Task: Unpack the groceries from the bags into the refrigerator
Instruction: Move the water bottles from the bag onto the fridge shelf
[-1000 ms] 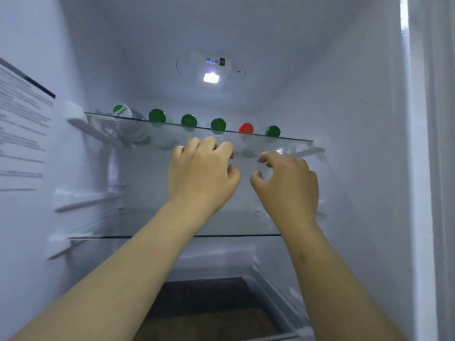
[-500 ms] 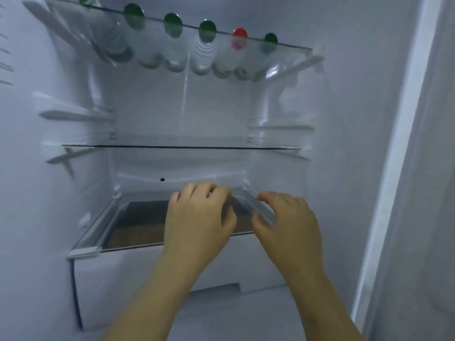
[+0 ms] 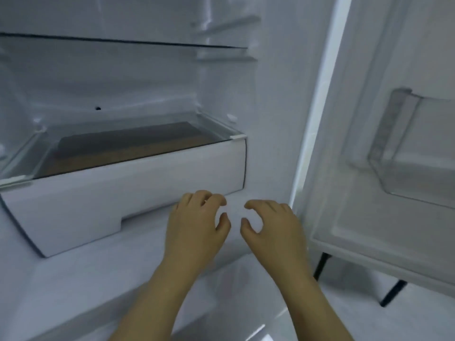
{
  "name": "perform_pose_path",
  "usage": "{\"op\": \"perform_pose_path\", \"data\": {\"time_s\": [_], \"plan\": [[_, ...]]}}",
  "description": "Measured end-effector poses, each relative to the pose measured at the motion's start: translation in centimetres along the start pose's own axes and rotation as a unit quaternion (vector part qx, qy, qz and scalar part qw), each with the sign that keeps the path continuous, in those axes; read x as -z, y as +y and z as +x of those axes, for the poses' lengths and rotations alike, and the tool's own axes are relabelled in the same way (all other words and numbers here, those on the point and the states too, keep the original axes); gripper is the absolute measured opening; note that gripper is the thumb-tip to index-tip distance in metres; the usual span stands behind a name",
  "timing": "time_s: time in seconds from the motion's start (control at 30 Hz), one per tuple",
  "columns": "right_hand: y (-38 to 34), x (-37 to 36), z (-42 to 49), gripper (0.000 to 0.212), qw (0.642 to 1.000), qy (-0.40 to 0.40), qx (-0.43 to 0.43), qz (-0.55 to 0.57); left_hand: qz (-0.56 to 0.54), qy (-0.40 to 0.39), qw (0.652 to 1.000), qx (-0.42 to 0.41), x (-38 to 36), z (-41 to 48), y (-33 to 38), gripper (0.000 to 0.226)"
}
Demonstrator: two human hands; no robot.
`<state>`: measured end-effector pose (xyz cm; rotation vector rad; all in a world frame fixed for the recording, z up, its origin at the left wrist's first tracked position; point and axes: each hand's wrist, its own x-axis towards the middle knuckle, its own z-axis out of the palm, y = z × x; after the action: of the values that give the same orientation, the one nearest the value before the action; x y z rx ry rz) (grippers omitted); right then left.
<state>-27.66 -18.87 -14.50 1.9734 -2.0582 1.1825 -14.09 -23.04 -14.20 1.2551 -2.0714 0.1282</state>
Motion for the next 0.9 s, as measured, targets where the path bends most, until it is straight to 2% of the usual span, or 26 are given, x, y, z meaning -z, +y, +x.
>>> {"op": "perform_pose_path", "data": {"time_s": [0.1, 0.27, 0.4, 0.5, 0.7, 0.9], "plan": [[2.2, 1.1, -3.4, 0.032, 0.998, -0.032, -0.051, -0.026, -0.033, -0.042, 0.998, -0.031, -1.7, -1.7, 2.3, 0.034], [6.0, 3.5, -8.7, 0.032, 0.987, -0.036, -0.149, -0.038, -0.082, -0.122, 0.985, -0.093, -4.7, -4.6, 7.7, 0.022], [9.6, 6.5, -13.1, 0.028, 0.973, -0.005, -0.222, -0.063, -0.111, -0.182, 0.966, -0.147, -6.8, -6.9, 13.3, 0.017], [12.5, 9.7, -16.8, 0.030, 0.959, -0.002, -0.268, -0.088, -0.135, -0.203, 0.953, -0.182, -8.4, -9.0, 18.0, 0.021], [18.0, 18.7, -25.6, 0.032, 0.919, 0.013, -0.366, -0.147, -0.204, -0.251, 0.912, -0.251, -10.1, -14.2, 29.9, 0.027], [21.4, 27.8, -35.7, 0.032, 0.867, 0.057, -0.456, -0.194, -0.226, -0.307, 0.857, -0.347, -10.6, -21.0, 42.4, 0.016]]}}
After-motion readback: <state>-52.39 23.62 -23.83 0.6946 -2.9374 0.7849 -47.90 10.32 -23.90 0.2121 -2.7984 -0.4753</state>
